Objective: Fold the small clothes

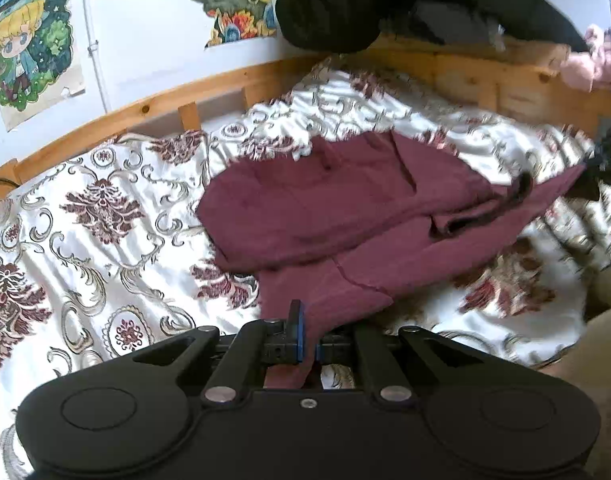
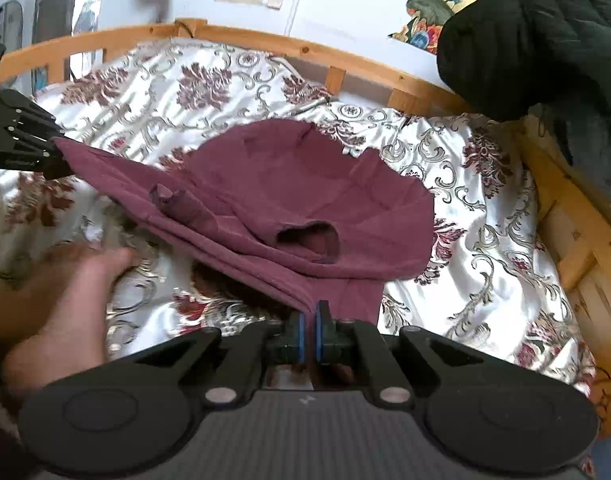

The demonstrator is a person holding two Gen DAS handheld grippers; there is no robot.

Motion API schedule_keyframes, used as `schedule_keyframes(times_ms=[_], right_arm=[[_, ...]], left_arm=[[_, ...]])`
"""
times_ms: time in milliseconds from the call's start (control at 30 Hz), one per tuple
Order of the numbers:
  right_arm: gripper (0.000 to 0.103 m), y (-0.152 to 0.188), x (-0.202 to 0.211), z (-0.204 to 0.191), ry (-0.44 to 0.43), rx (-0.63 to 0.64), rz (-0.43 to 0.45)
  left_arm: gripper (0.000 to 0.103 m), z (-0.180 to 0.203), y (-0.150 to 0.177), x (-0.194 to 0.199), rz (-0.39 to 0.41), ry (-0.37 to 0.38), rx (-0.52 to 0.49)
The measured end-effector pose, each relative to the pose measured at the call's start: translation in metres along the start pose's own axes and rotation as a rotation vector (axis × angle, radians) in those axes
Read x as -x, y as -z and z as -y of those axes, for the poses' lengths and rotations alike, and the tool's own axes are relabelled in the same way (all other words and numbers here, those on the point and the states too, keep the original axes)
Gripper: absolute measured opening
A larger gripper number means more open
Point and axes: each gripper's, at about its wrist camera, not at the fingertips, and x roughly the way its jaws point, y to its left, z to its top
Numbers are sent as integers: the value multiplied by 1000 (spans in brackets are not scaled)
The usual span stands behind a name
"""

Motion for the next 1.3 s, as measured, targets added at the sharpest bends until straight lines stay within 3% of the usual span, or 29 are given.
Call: schedule_keyframes(times_ms=[167,333,533,700,1033,1300], right_arm=[[6,-8,16,6,41,-32,81],[6,-34,-6,28,104,-16,149],[6,-83,-69,72,134,53,160],[6,-121,-141,123,116,9,113],[6,-147,-272,153,112,-19,6],[11,-144,-327,164,108,-117,-29]], left_arm=[[5,-8,-37,15,32,36,26],[5,-29,-93,-5,14,44,74],[5,-57,-161,-72,-100,-21,99],[5,-85,-197,-152,-147,-64,51],[6,-139,-196,-294,-279,-59,217],[9,-154,-184,-351,-321,-79,270]])
